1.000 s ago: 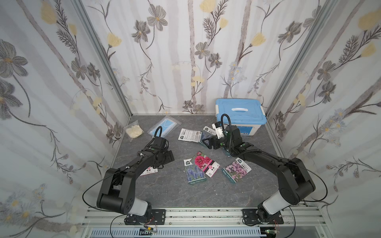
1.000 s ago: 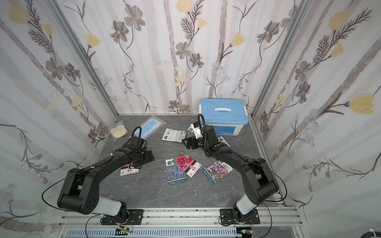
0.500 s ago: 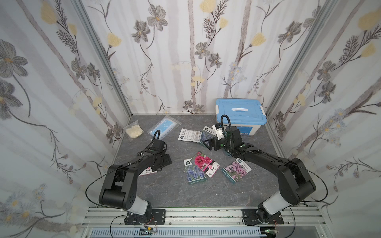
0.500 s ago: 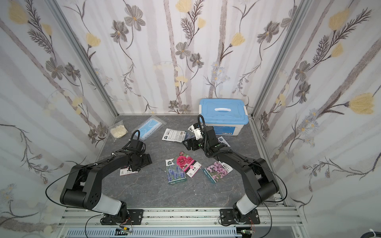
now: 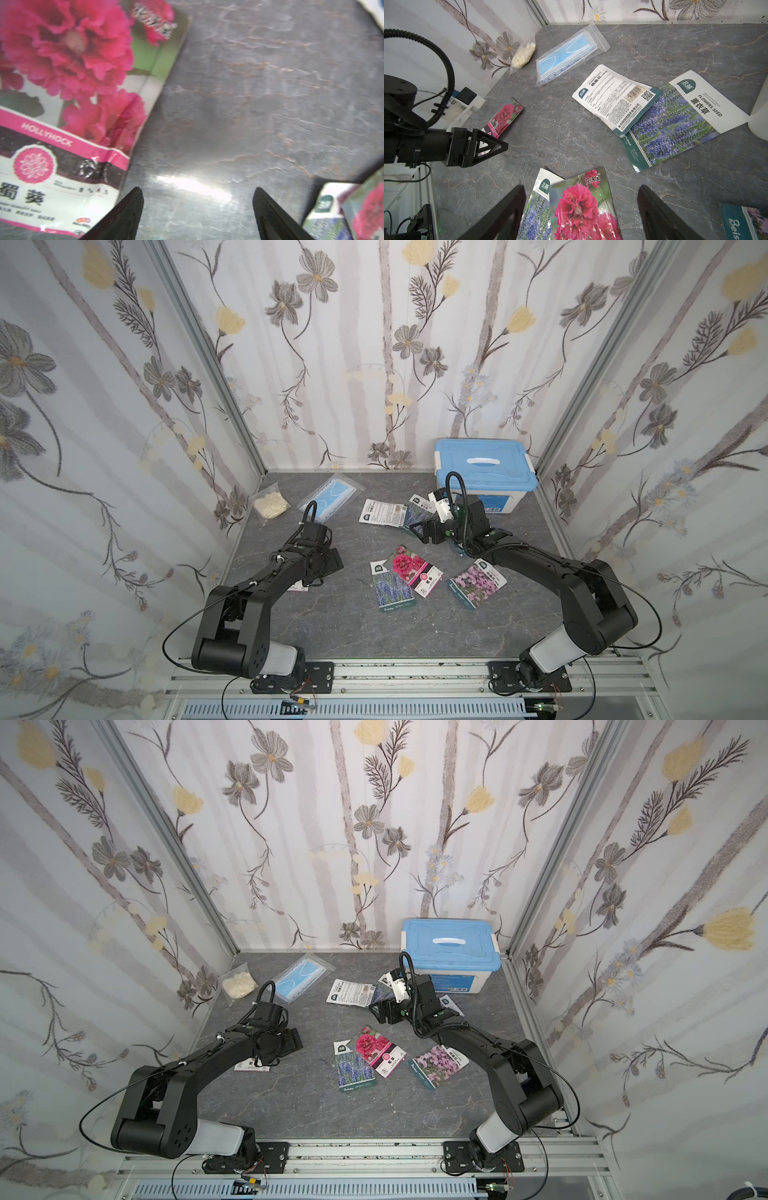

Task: Arrange the seed packets in a row
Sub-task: Adjust the seed packet at the center of the board, then pick up the seed packet from the center of the board.

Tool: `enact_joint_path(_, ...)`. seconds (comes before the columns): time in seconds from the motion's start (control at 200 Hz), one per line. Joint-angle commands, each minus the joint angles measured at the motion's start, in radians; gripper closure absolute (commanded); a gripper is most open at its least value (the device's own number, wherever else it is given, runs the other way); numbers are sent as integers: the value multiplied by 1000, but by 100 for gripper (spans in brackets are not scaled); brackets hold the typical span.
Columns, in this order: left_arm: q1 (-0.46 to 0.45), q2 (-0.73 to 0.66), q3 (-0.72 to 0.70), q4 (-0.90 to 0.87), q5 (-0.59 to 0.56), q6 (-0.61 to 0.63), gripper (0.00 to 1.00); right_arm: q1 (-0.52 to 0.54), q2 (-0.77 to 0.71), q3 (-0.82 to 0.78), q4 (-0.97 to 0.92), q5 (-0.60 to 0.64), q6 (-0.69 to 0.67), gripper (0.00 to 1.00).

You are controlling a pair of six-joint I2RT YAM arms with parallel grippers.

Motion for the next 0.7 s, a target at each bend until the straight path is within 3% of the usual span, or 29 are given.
enact_joint_path(0.0, -64, -15, 62, -12, -21, 1, 14, -10, -12, -18, 5, -4, 1, 14)
enact_joint_path(0.16, -182, 25, 127, 22, -34, -29, 13, -19, -40, -100, 41, -18, 40, 14)
enact_joint_path(0.455, -378, 172, 125, 205, -22, -93, 13, -21, -89, -269, 120, -47, 123, 15)
enact_joint_path(0.694, -451, 251, 144, 270, -10, -130, 13, -21, -106, -302, 120, -19, 138, 15)
